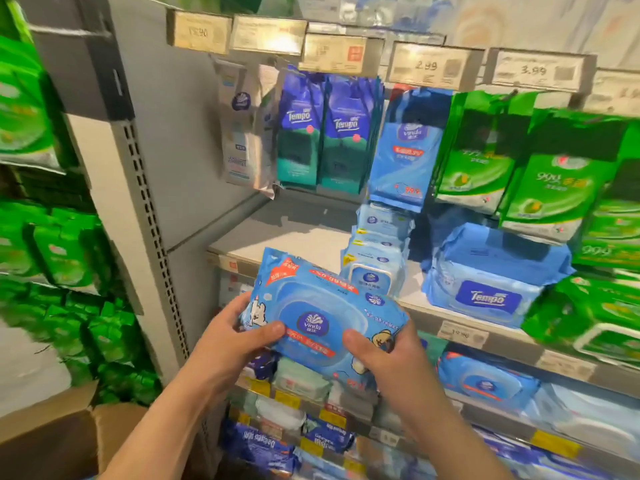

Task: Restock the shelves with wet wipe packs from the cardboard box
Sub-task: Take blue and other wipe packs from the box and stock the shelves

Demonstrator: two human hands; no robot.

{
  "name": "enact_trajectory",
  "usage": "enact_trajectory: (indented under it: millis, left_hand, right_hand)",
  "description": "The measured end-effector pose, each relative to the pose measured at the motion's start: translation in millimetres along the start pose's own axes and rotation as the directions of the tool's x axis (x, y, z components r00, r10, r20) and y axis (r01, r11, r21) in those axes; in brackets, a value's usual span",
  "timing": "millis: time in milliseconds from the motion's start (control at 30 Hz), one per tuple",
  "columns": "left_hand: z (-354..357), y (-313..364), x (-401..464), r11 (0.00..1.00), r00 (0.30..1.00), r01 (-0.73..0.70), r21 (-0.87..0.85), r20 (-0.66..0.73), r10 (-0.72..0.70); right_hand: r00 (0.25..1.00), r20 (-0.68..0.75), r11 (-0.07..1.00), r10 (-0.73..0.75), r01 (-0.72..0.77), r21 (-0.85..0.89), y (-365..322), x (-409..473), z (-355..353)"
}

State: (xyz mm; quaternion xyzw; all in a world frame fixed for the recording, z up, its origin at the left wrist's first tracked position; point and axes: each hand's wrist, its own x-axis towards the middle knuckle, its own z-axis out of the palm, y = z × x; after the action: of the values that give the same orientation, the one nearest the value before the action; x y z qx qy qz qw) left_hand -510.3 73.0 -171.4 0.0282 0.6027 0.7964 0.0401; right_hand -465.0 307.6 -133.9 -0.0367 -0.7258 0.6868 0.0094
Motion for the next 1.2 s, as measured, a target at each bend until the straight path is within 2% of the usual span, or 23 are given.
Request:
enact_trajectory:
  millis: [100, 233, 367, 467, 667, 800, 967, 1200]
  left_hand:
    - [-31, 23, 33, 0.99, 0.997, -0.07, 0.12, 0.029, 0.067]
    - [-68, 49, 85, 0.953, 0.989, -0.141, 0.27, 0.09, 0.121]
    - [-102, 54, 148, 0.902, 0.985, -0.171, 0.396, 0.091, 0.146]
    - [-116, 47, 182, 0.81, 0.984, -0.179, 0.559, 0.11, 0.141]
    - [-105, 42, 230, 0.673, 0.985, -0.161, 0.722, 0.074, 0.156]
    - [-85, 39, 244, 0.703, 0.995, -0.079, 0.707, 0.014, 0.097]
    - [-65, 37, 258, 0.637, 0.992, -0.07, 0.767, -0.016, 0.128]
    - [-17, 26, 309, 0.596, 0.99, 0.034, 0.803, -0.11, 0.092]
  right_hand:
    - [0.997, 0.03, 0.996, -0.074, 0.076, -0.038, -15, 40, 26]
    - [0.983, 0.004, 0.963, -0.185, 0.182, -0.201, -34, 95, 60]
    - [0.96, 0.007, 0.9, -0.279, 0.264, -0.348, -40, 147, 90]
    - [0.958, 0.001, 0.857, -0.287, 0.257, -0.448, -39, 176, 106]
    - [0.944, -0.154, 0.823, -0.292, 0.166, -0.543, -24, 220, 120]
    - [0.96, -0.15, 0.787, -0.235, 0.097, -0.609, -14, 223, 119]
    - [0.907, -0.049, 0.663, -0.418, 0.268, -0.699, -4, 204, 106]
    - [0.863, 0.02, 0.647, -0.505, 0.394, -0.654, 6, 181, 74]
